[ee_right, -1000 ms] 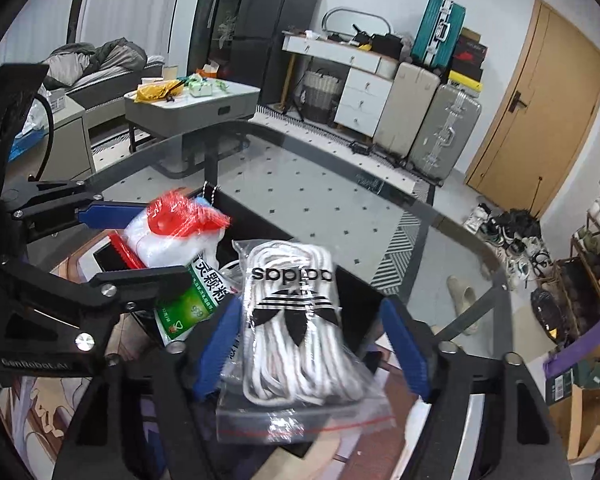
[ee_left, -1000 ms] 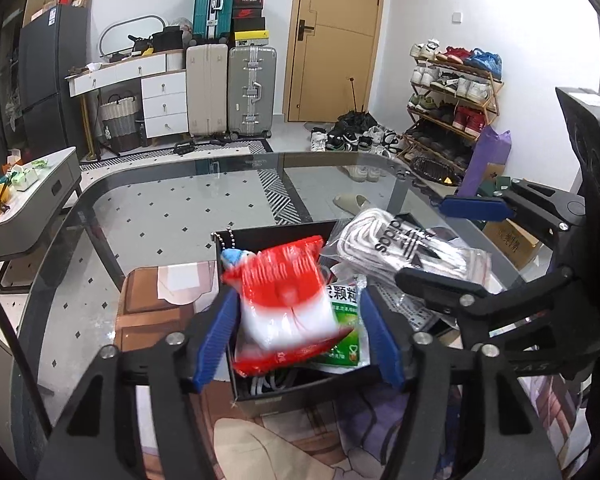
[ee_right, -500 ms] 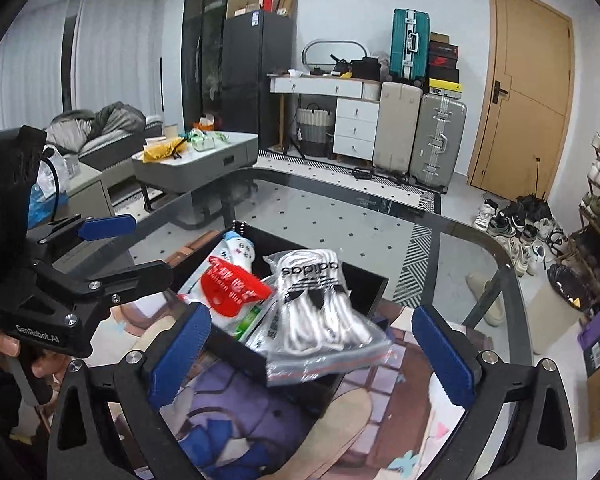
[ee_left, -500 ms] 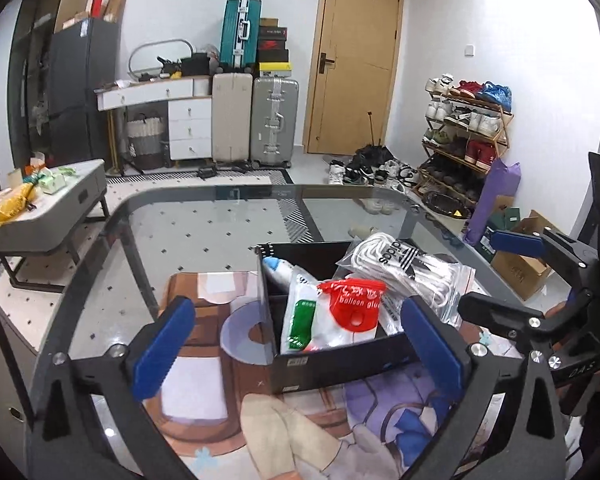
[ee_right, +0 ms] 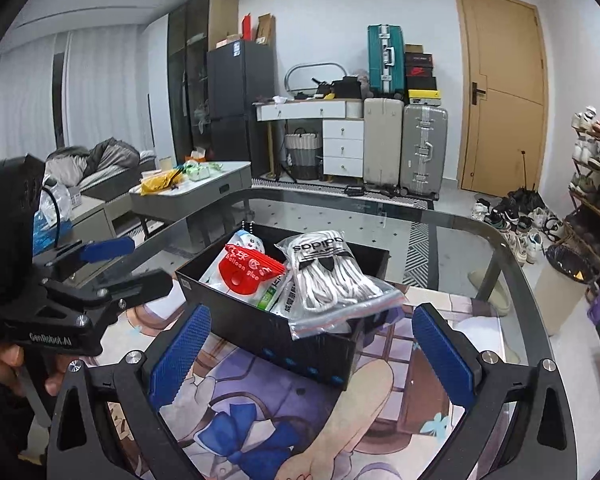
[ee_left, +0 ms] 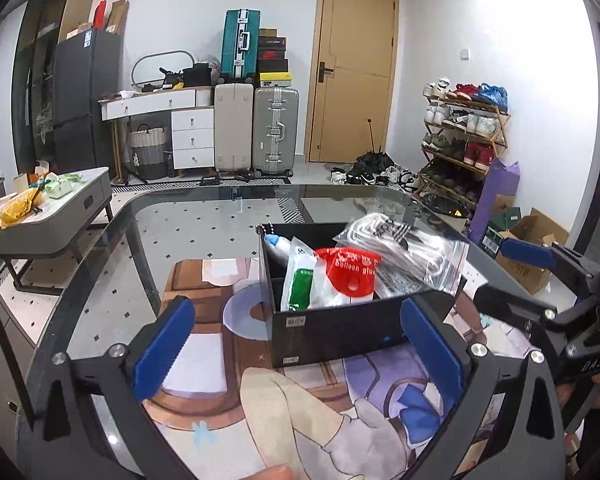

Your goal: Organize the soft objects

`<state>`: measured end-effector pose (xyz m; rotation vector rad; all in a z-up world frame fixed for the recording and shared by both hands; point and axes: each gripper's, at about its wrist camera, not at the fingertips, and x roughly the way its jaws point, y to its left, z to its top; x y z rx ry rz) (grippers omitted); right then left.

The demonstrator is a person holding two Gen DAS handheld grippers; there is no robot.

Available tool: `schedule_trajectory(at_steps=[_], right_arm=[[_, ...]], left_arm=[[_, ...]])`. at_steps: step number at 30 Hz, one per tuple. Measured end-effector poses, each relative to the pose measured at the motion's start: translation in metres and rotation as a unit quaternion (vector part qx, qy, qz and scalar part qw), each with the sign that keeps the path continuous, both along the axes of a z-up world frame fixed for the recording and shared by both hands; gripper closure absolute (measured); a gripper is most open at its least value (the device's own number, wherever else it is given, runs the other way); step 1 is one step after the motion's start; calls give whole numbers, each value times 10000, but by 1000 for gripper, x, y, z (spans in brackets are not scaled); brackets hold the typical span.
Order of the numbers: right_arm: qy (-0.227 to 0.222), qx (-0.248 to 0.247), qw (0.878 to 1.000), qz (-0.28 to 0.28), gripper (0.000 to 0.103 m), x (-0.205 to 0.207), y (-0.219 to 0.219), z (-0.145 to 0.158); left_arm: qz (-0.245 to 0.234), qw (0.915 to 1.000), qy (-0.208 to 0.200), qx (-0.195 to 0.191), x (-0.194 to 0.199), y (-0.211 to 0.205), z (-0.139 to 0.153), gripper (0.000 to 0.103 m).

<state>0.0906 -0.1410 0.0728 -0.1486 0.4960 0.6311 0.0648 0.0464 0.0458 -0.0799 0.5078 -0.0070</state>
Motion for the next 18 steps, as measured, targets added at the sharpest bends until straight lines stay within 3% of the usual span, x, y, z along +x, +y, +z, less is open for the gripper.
schedule_trajectory(at_steps=[6,18], right_arm=[[-75,6,9998,-197,1,2,-7,-8],[-154,61,9995,-251,1,-2,-11,-17]], left_arm=[[27,9994,-60,327,-4,-12,-7,0],[-4,9999,-75,123,-5,-10,-13,0]])
